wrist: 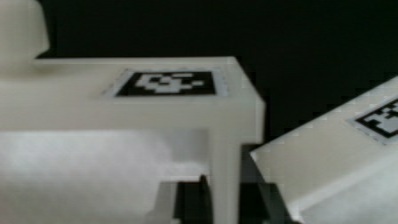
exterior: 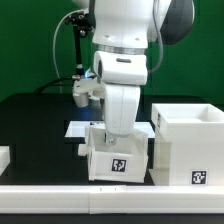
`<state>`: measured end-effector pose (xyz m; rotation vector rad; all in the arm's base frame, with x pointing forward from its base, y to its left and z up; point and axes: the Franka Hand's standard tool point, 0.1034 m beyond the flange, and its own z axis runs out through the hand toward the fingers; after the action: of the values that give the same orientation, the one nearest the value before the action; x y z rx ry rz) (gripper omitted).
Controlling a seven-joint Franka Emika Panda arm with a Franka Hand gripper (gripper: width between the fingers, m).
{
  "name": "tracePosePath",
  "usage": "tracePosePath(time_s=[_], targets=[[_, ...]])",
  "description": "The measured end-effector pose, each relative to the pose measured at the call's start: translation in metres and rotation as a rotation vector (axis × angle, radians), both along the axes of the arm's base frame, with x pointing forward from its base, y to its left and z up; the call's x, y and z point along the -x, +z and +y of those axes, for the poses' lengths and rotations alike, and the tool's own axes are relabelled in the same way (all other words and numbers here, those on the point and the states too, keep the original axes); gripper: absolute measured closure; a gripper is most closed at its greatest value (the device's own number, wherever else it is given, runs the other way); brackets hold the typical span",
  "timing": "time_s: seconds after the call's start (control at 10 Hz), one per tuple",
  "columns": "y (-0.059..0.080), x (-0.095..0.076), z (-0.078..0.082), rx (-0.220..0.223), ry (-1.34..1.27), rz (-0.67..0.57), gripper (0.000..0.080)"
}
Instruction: Assemble drawer
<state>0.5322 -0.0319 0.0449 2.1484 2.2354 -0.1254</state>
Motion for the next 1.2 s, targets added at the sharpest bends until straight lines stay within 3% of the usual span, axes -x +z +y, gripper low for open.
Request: tracePosePath(time_s=[0.4,0.7,0.9,1.2], targets=[[-0.001,0.0,-0.003,0.004,-0.012,0.006,0.0765],[-0.004,-0.021,0.02,-0.001,-0.015,0.024,0.0765],[-0.003,-0.024,0.032,-0.009,-0.018,0.017,0.0765],[-0.007,-0.023,0.033,-0.009,-0.015,0.021,0.0765]])
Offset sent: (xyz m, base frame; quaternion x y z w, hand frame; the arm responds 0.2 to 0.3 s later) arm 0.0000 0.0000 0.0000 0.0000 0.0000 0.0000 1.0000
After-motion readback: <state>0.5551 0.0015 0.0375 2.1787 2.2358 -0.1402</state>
